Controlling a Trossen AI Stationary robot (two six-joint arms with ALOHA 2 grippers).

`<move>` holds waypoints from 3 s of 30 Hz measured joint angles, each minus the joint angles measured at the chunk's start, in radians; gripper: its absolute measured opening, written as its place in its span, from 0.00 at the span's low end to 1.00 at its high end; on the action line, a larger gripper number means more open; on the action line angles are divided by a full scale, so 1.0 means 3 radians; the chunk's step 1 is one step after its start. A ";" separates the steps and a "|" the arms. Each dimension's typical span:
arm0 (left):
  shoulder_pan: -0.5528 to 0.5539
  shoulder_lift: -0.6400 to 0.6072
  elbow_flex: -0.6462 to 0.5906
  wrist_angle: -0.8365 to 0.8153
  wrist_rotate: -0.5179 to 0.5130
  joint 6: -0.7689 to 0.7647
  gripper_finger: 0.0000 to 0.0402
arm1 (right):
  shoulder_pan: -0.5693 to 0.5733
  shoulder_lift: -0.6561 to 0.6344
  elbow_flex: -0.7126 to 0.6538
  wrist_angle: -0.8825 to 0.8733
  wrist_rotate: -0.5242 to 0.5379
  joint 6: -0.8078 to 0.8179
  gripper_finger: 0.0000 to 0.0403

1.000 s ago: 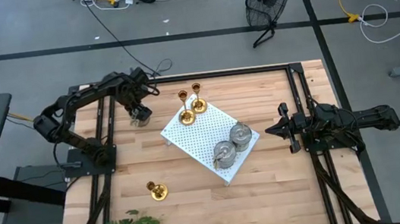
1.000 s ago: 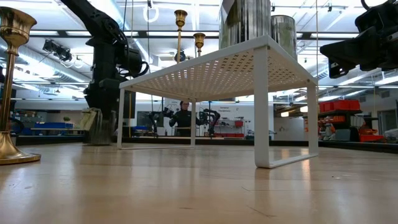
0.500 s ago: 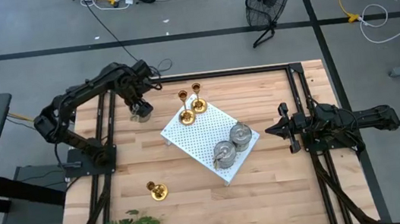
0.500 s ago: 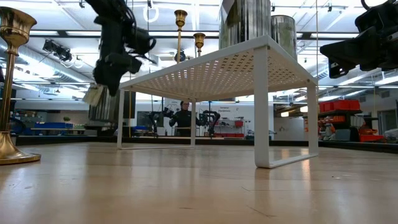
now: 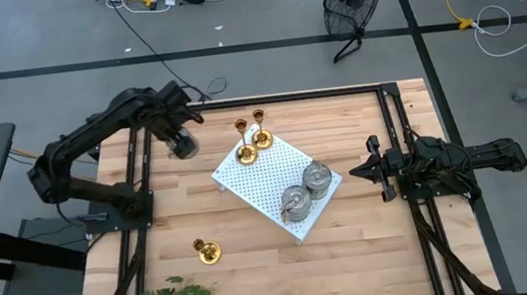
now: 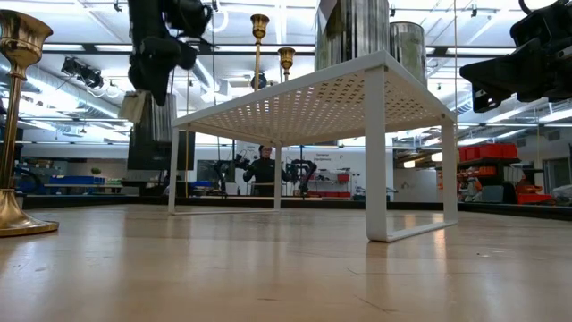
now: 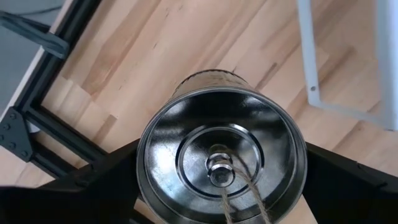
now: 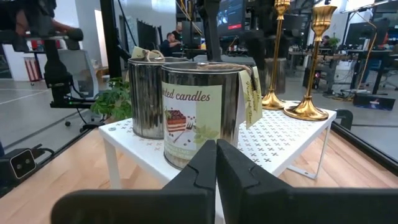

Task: Pick & Place candle stick holders
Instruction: Put the scented candle on the shelf

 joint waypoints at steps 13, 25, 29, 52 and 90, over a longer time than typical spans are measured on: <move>-0.0455 -0.0357 -0.0003 -0.0273 0.0231 -0.0036 0.94 | -0.0001 0.0000 0.0000 0.0001 0.0000 0.0000 0.04; -0.1048 -0.0346 -0.0003 -0.0249 0.0451 -0.0046 0.94 | -0.0001 0.0000 0.0000 0.0000 0.0000 -0.0001 0.04; -0.1306 -0.0346 0.0003 -0.0258 0.0457 -0.0062 0.94 | 0.0000 0.0001 0.0000 0.0001 0.0000 0.0000 0.04; -0.1867 0.0589 0.1079 -0.0318 0.0364 0.0004 0.94 | -0.0001 0.0000 0.0000 0.0008 0.0000 0.0000 0.04; -0.2264 0.0774 0.1222 -0.0054 0.0336 -0.1985 0.94 | 0.0000 0.0000 0.0000 0.0010 0.0000 -0.0001 0.04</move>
